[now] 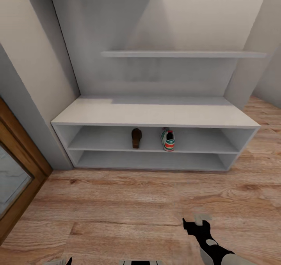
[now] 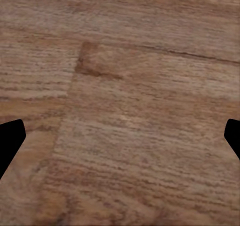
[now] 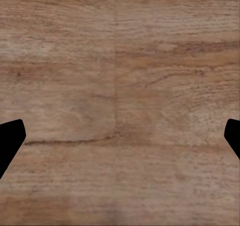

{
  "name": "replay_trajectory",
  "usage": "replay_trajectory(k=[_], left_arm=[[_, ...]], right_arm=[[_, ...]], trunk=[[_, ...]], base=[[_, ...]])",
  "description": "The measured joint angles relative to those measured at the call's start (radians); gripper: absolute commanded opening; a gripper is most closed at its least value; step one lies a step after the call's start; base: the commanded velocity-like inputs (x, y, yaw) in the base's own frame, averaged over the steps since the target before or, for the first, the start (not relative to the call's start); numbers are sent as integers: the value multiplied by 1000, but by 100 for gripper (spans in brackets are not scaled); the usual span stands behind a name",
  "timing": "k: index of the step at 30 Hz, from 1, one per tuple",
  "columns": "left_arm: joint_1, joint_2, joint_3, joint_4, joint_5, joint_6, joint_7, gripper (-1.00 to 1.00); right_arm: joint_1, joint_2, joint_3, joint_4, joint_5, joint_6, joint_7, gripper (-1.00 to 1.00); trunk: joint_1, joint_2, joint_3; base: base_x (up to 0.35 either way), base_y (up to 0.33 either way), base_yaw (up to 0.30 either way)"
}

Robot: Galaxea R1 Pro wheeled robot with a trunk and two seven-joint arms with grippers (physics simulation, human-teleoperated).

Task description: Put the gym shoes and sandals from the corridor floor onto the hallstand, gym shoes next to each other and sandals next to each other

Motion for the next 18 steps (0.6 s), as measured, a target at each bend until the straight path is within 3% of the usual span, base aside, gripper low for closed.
replay_trajectory(k=[15, 16, 18], left_arm=[[0, 0, 3, 2, 3, 0, 2, 100], [0, -1, 3, 3, 3, 0, 34, 100], [0, -3, 2, 3, 2, 0, 58, 100]], right_arm=[[46, -19, -1, 1, -1, -29, 10, 100], [74, -30, -6, 1, -9, -29, -66, 100], [79, -32, -3, 1, -10, -29, -89, 100]], trunk=[[0, 0, 0], [0, 0, 0], [0, 0, 0]], base=[[0, 0, -15], [0, 0, -244], [0, 0, -253]])
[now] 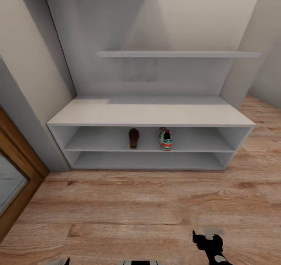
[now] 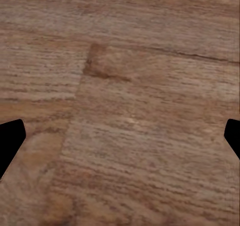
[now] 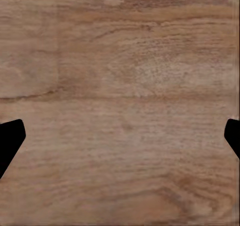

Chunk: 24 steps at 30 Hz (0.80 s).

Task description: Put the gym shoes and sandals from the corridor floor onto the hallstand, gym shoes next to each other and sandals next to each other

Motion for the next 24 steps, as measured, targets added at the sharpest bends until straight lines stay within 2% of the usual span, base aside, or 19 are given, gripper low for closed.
replay_trajectory(k=[7, 24], left_arm=[[0, -5, -7, 1, -4, 0, 57, 100], [0, -10, -8, 0, -6, 0, 68, 100]], right_arm=[[6, 0, 0, 0, -2, 1, -20, 100], [20, 2, 0, 0, -5, -5, -22, 100]], trunk=[[0, 0, 0], [0, 0, 0]], base=[[0, 0, -268], [0, 0, -277]])
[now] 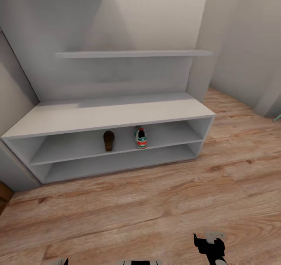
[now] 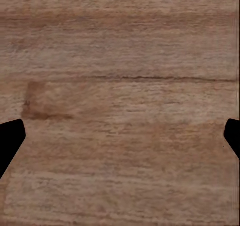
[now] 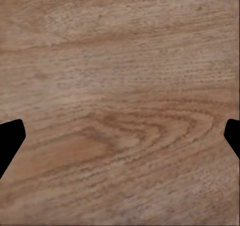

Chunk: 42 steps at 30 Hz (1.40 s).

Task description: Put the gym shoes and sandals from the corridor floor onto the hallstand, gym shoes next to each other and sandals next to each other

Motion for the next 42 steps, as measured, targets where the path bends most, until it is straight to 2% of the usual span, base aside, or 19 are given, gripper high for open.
replay_trajectory(k=[5, 10, 37, 42], left_arm=[[0, 0, 0, 0, 1, 1, 0, 100], [0, 0, 0, 0, 1, 0, 0, 100], [0, 1, 2, 0, 3, 1, 2, 100], [0, 0, 2, 0, 3, 3, 10, 100]], right_arm=[[7, 0, -1, 0, -1, -2, 0, 100], [13, 0, -3, 0, -1, -40, 0, 100], [20, 1, -4, 0, -1, -50, 0, 100], [20, 2, -4, 0, -1, -49, 0, 100]], trunk=[[-2, 1, 15], [-2, 1, 19], [-106, 190, 92], [-106, 190, 90]], base=[[0, 0, -277], [0, 0, -277], [0, 0, -277], [0, 0, -277]])
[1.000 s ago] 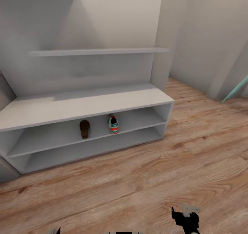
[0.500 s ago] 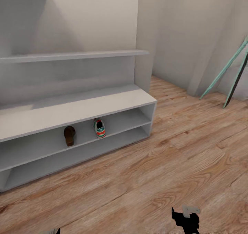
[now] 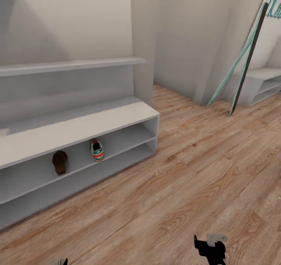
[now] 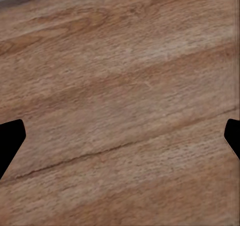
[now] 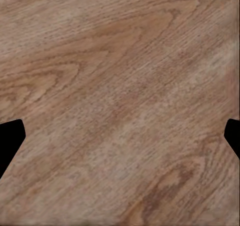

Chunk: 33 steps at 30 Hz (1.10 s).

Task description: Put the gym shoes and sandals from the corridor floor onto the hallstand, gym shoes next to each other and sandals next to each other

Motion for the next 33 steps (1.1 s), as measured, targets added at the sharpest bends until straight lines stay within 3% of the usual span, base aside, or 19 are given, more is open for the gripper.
replay_trajectory(k=[33], left_arm=[[0, -1, -6, 43, -2, -3, 25, 100]], right_arm=[[12, 7, 1, 0, 1, 0, 2, 100]], trunk=[[0, 0, -15]], base=[[0, 0, -277]])
